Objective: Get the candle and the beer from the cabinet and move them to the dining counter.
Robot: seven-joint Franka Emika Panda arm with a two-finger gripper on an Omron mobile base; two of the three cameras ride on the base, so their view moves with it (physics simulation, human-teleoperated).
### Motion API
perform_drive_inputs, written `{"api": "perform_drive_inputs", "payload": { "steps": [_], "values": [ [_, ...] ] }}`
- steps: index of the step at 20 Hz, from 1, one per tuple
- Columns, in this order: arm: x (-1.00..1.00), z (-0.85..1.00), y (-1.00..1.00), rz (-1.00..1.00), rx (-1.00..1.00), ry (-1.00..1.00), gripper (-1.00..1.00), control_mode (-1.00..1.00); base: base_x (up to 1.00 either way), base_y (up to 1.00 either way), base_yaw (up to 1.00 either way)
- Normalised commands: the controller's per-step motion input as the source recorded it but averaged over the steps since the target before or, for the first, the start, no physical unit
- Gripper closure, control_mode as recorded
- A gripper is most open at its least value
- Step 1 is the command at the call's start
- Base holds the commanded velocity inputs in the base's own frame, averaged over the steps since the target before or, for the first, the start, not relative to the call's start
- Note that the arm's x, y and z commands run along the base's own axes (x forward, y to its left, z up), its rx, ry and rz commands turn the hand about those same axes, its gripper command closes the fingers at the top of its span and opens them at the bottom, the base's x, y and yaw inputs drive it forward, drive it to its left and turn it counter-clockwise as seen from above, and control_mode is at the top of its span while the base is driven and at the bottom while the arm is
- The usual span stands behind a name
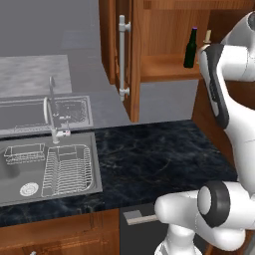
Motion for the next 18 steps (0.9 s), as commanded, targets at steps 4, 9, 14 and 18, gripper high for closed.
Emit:
{"api": "perform_drive_inputs", "payload": {
  "steps": [4, 9, 14, 18],
  "values": [
    [0.12, 0.00, 0.00, -0.08, 0.00, 0.00, -1.00, -1.00, 0.00, 0.00, 0.00],
    [0.13, 0.00, 0.00, -0.07, 0.00, 0.00, -1.00, -1.00, 0.00, 0.00, 0.00],
    [0.21, 0.00, 0.00, 0.04, 0.04, 0.00, -1.00, -1.00, 0.00, 0.00, 0.00],
    [0.34, 0.00, 0.00, 0.14, 0.07, -0.05, -1.00, -1.00, 0.00, 0.00, 0.00]
  ]
}}
